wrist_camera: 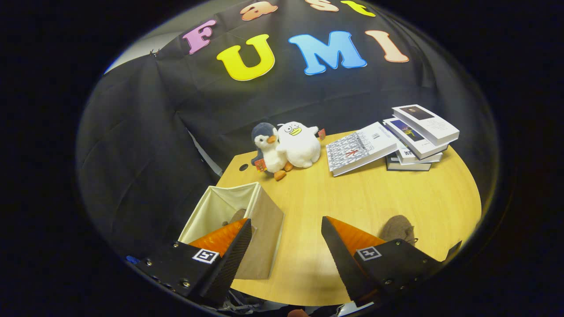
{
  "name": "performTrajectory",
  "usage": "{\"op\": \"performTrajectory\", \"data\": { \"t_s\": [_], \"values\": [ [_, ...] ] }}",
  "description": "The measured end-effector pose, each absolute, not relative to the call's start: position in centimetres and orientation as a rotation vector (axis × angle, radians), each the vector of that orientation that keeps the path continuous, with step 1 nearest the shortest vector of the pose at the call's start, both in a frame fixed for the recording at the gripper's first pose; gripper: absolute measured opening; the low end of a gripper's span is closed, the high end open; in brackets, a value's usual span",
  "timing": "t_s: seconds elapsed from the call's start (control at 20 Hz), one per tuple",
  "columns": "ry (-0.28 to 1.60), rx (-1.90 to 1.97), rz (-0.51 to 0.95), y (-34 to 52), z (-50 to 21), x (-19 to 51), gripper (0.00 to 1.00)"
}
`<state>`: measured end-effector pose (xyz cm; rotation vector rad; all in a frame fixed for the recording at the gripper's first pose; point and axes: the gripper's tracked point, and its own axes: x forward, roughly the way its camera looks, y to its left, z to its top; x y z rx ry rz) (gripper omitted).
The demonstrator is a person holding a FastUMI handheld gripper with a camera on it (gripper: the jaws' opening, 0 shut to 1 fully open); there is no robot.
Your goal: Open the storage box then place both shoes into the box .Put the left shoe in first, then the right shoe, with the right side of both shoes facing outward in a uniform manner.
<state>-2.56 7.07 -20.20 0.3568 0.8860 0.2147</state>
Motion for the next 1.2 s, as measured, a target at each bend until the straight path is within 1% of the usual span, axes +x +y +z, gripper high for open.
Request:
{"op": "performTrajectory", "data": {
  "t_s": [0.35, 0.7, 1.2],
  "values": [
    [0.899, 0.283, 0.11, -0.8, -22.0, -5.2, 0.98],
    [0.967, 0.239, 0.027, -7.1, -25.8, -9.0, 0.98],
    [1.124, 0.169, -0.013, -11.4, -32.8, -13.5, 0.98]
  ]
}}
